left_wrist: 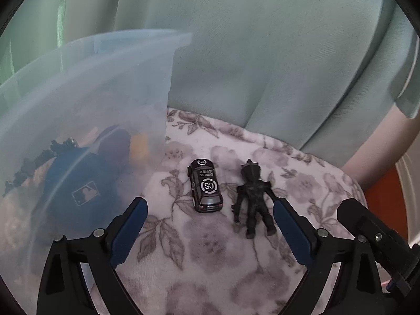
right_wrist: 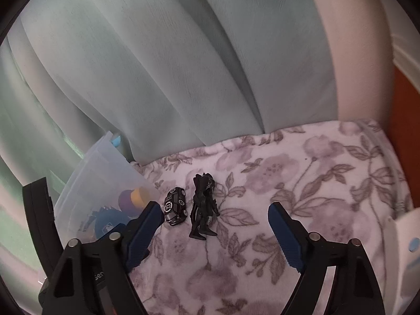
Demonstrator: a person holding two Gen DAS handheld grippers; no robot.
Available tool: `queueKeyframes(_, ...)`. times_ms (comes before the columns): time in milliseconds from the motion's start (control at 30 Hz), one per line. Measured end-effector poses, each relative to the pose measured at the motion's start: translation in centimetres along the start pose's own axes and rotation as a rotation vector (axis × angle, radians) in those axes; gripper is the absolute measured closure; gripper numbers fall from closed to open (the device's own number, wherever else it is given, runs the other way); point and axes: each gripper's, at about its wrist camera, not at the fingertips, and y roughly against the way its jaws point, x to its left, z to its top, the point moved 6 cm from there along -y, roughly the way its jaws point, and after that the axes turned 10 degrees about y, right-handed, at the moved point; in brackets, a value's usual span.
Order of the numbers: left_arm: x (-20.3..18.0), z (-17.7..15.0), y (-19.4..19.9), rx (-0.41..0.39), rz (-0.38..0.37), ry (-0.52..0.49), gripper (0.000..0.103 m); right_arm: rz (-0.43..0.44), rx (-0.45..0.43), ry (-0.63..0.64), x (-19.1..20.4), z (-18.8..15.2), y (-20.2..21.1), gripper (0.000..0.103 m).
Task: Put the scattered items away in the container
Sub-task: 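Grasp the black toy car with left gripper while right grasps black figure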
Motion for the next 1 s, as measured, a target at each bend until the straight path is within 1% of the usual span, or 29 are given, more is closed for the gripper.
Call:
queueKeyframes(33,0.1,0.0,-0.4,0.004,0.003,0.000,0.012,0.006,0.005,0.004,0.0,0.0,-0.4,0.018)
queueKeyframes(100,0.3,0.1,-1.1,0.010,0.008,0.003,0.013,0.021,0.023,0.008,0.0,0.0,-1.3,0.024)
queueKeyframes(167,0.4,0.2,-1.6,0.013,0.014,0.003,0.015,0.033,0.035,0.006,0.0,0.0,-2.1,0.026)
queueKeyframes(300,0.4,0.2,-2.8,0.020,0.014,-0.002,0.016,0.043,0.056,0.003,-0.3,0.0,-3.6,0.029)
queueKeyframes(400,0.4,0.2,-3.6,0.025,0.015,-0.003,0.019,0.062,0.070,-0.012,-0.6,0.0,-4.6,0.034)
queueKeyframes(467,0.5,0.2,-4.2,0.033,0.012,-0.001,0.021,0.068,0.078,-0.013,-0.7,0.0,-5.2,0.036)
queueKeyframes(567,0.6,0.2,-4.9,0.036,0.018,-0.004,0.027,0.074,0.096,-0.006,-0.7,0.0,-6.2,0.038)
queueKeyframes(767,0.8,0.5,-6.0,0.045,0.025,0.002,0.033,0.093,0.118,-0.009,-0.8,0.1,-7.8,0.042)
queueKeyframes(900,1.1,0.5,-6.7,0.061,0.026,0.010,0.038,0.115,0.139,0.009,-0.4,0.2,-8.8,0.048)
queueKeyframes(1000,1.3,0.7,-7.0,0.060,0.027,0.016,0.044,0.127,0.152,0.020,-0.1,0.3,-9.6,0.050)
